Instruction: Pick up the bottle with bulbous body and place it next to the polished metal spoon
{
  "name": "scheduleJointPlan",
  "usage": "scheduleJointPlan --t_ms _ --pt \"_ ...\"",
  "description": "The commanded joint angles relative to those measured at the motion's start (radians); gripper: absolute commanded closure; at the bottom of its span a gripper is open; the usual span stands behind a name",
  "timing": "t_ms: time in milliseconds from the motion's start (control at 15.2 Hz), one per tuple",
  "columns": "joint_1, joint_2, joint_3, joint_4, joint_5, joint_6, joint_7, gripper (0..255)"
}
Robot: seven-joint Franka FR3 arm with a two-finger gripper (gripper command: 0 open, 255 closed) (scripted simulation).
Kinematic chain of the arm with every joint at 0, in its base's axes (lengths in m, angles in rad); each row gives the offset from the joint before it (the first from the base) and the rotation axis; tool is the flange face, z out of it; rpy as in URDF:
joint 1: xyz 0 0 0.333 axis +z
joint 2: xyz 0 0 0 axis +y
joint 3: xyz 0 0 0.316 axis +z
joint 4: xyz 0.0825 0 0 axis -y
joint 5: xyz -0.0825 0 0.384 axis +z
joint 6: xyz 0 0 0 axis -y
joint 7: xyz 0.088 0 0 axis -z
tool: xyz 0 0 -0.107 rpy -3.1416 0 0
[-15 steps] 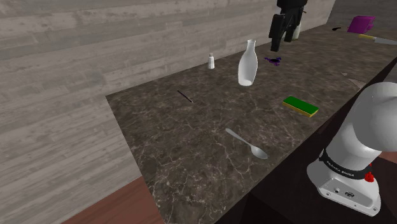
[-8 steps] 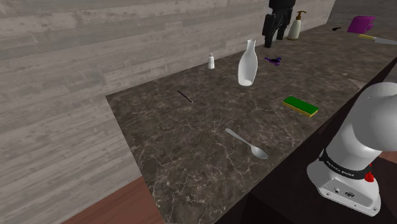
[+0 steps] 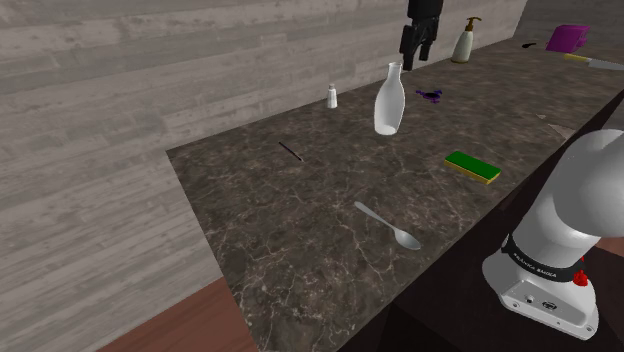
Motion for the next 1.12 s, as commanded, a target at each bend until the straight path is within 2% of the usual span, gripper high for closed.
scheduleJointPlan --t_ms 0,462,858,1056 --pt "-0.006 0.068 -0.036 0.051 0.005 0.018 -0.051 0" --pt "-0.031 0.333 -0.134 0.276 0.075 0.043 -0.221 0" --pt "-0.092 0.597 -0.183 0.544 0.180 0.008 -0.364 0" --pt "-0.093 0.595 -0.181 0.515 0.179 0.036 -0.364 0"
